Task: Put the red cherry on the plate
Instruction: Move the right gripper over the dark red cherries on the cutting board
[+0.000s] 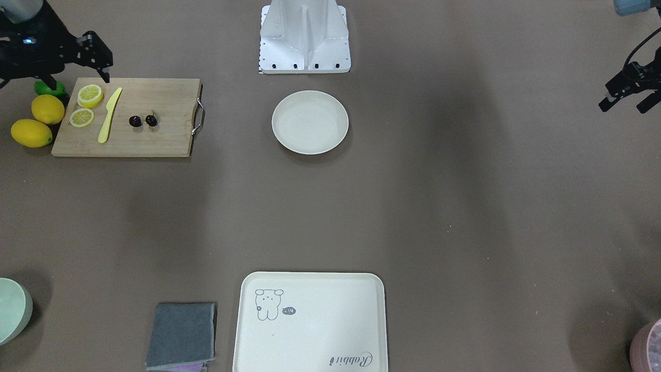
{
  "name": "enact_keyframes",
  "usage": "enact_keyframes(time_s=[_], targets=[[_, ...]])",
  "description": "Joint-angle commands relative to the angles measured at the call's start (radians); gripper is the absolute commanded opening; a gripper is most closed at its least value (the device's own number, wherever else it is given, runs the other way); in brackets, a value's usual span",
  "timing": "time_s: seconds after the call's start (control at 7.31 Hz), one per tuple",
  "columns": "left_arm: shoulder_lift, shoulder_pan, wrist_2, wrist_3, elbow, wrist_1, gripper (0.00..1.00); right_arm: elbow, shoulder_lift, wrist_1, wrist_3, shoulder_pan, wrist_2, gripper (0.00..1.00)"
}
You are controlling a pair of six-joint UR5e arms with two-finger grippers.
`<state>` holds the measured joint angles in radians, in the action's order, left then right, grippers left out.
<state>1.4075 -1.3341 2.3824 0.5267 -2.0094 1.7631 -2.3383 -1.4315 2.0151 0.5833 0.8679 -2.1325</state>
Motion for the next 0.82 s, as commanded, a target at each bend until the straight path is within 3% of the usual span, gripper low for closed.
enact_keyframes(time_s=[0.0, 0.41, 0.68], targets=[[0.002, -0.004, -0.003, 0.001, 0.008, 0.001, 0.97, -0.001, 0.006, -0.040, 0.118, -0.137, 0.075, 1.00], [0.010, -0.011, -0.008, -0.001, 0.009, 0.001, 0.97, 0.022, -0.142, -0.275, 0.268, -0.283, 0.192, 0.99], [0.013, -0.011, -0.011, -0.001, 0.009, 0.001, 0.97, 0.165, -0.255, -0.574, 0.301, -0.286, 0.225, 0.99]])
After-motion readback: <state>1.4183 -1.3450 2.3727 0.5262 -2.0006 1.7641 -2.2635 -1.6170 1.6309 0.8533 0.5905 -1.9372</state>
